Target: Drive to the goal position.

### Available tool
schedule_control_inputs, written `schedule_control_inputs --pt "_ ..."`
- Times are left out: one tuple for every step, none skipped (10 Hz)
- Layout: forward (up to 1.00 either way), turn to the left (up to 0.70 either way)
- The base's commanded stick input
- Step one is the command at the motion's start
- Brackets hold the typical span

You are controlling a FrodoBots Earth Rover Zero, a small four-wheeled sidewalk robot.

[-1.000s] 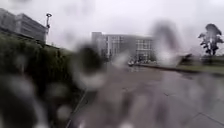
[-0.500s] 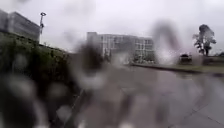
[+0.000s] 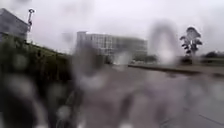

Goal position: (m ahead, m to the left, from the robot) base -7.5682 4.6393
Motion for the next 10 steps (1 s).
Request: schedule_control_inputs --pt "0.00 -0.45" --pt "0.00 -0.45" --pt "0.00 -0.45" --pt "0.00 -0.45" --pt "0.00 -0.45" --pt "0.00 -0.45" --pt "0.00 -0.45" --pt "0.00 -0.45" --pt "0.00 -0.45" --pt "0.00 -0.45"
